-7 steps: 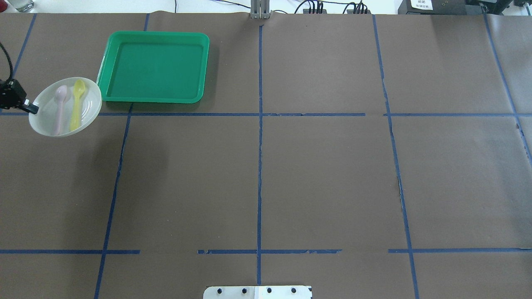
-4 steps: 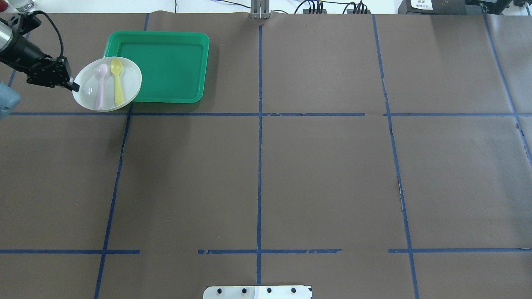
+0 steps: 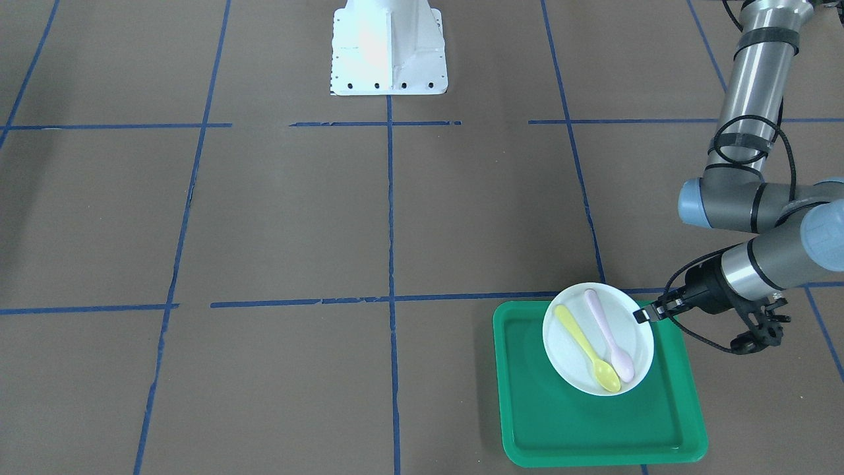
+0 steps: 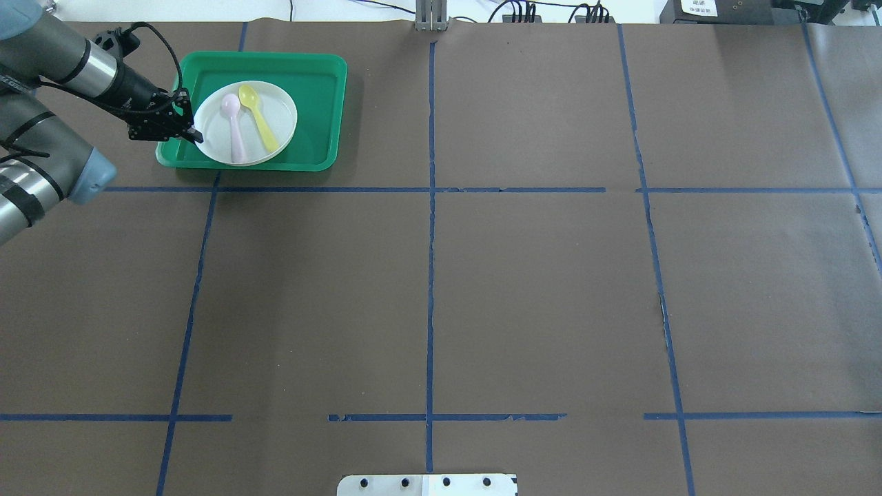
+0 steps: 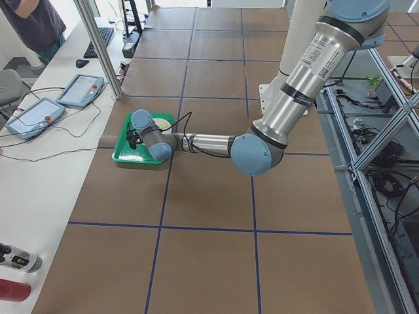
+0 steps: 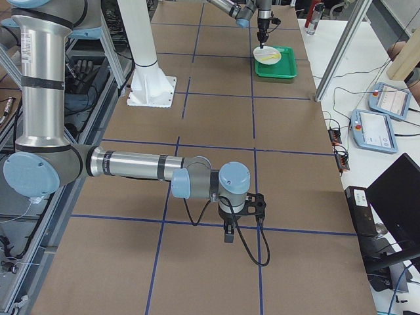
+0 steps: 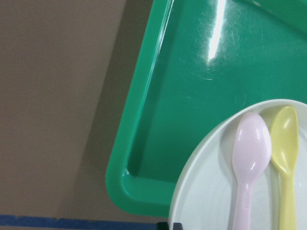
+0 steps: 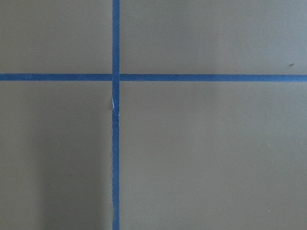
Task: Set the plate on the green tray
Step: 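Lower the plate into the green tray and open the left gripper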
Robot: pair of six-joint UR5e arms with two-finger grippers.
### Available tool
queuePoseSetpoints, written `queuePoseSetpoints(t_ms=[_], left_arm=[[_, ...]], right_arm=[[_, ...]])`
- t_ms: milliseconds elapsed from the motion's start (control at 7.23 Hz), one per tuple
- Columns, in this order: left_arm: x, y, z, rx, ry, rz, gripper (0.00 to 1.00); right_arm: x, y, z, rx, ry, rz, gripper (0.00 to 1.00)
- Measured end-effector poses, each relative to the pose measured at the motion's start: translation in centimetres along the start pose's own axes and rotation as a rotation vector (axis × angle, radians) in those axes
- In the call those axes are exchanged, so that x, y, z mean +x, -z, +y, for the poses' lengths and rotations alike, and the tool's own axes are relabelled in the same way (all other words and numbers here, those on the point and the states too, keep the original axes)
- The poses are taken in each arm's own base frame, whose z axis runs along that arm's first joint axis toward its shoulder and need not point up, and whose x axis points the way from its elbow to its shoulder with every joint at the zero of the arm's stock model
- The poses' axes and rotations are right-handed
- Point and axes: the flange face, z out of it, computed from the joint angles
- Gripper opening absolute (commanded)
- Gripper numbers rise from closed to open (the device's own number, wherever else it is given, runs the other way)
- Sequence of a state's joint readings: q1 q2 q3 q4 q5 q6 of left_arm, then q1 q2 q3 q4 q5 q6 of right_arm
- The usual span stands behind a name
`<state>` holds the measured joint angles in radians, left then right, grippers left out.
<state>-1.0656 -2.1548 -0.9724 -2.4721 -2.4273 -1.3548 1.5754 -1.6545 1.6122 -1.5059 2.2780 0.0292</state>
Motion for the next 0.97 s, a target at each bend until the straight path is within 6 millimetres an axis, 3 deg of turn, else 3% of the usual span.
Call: queuePoseSetpoints(t_ms=[277,415,553,968], left_arm=[[0.81,-1.33,-0.66,0.033,0.035,-0.004,0.00],[0.79,-1.49,-0.78,0.039,0.044,-0.005,0.10],[0.74,-1.50,-0.84,0.040,0.047,-0.004,0.99],[0.45,-0.95,-0.72,0.050,0.017,0.028,1.00]], right_arm=[[0.03,-0.04,0.03,-0.001,-0.001,0.000,1.00],[0.03,-0.04,0.04,-0.001,-0.001,0.000,1.00],[0.03,-0.04,0.04,-0.001,-0.001,0.000,1.00],[0.03,-0.04,0.04,-0.001,-0.001,0.000,1.00]])
